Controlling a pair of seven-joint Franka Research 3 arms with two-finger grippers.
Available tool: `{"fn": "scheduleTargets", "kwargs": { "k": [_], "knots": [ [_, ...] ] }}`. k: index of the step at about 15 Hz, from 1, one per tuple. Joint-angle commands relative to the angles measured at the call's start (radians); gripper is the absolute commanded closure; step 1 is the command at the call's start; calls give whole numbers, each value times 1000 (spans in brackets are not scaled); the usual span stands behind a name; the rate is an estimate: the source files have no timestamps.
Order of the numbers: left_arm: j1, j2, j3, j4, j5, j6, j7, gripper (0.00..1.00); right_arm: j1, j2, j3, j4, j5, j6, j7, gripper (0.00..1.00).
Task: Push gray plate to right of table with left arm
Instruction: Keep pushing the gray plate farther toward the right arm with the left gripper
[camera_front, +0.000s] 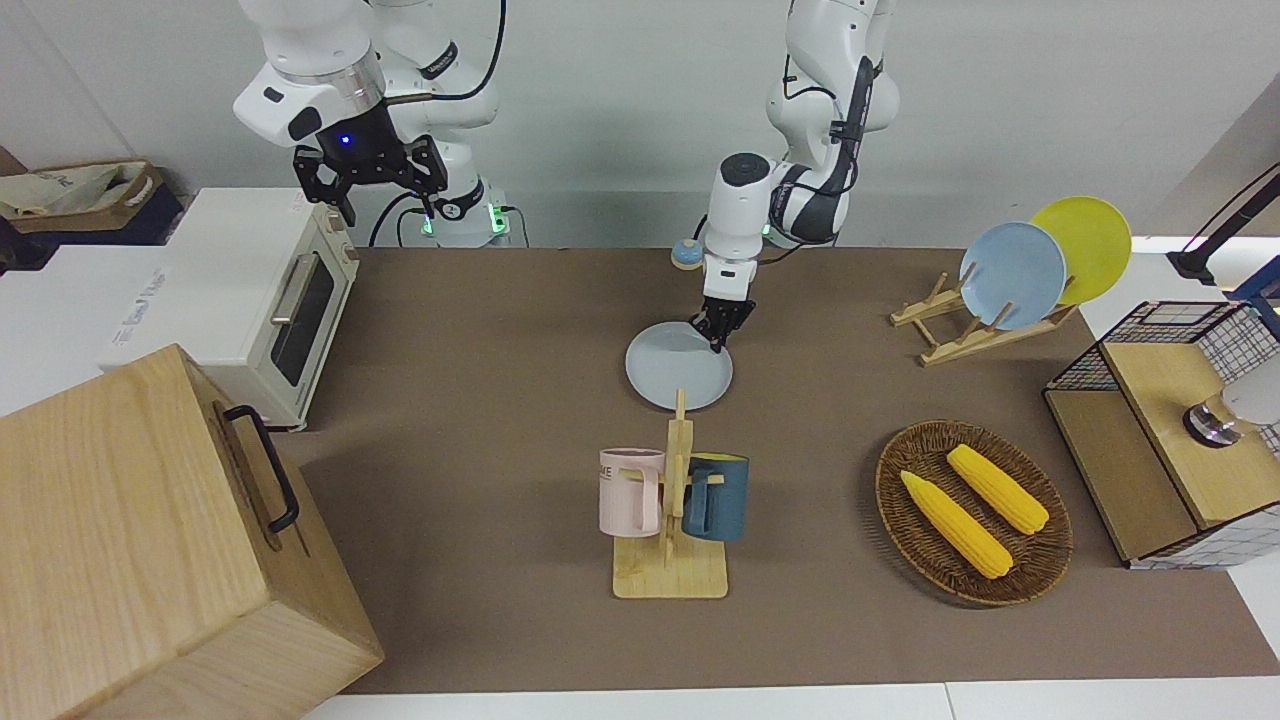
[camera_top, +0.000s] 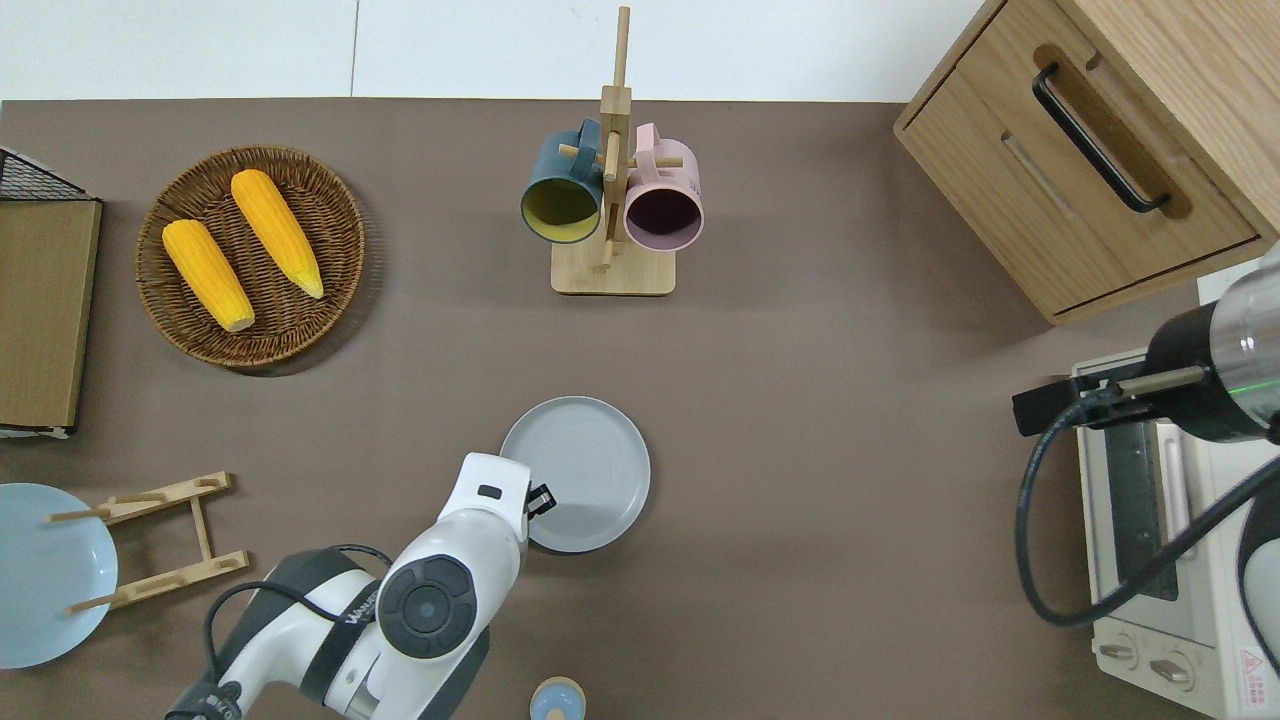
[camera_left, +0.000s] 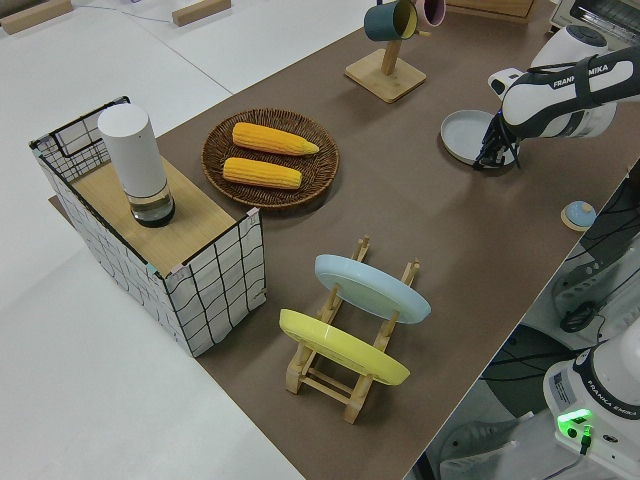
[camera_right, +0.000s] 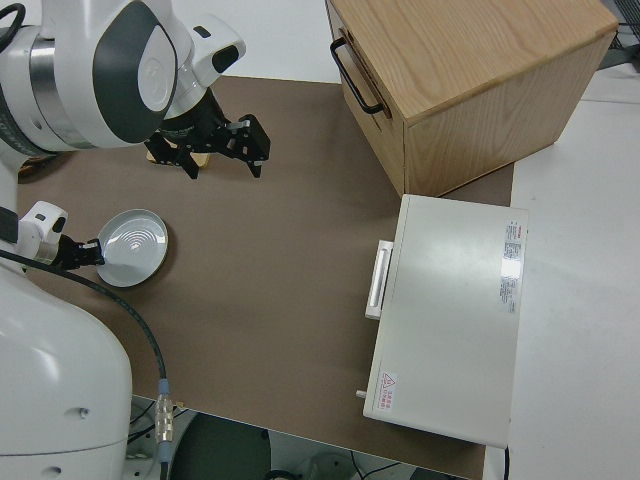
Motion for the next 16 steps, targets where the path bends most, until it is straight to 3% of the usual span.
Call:
{"fn": "scheduleTargets", "kwargs": {
  "k": [1, 8, 16],
  "knots": [
    [-83, 148, 1, 84, 162, 2, -249, 992, -20, -3, 15, 9, 6, -16, 13, 17],
    [-175, 238, 1, 231, 187, -104, -380, 994, -20, -3, 15, 9, 6, -16, 13, 17],
    [-208, 255, 3, 260, 198, -110, -415, 992, -20, -3, 15, 9, 6, -16, 13, 17]
  ]
}}
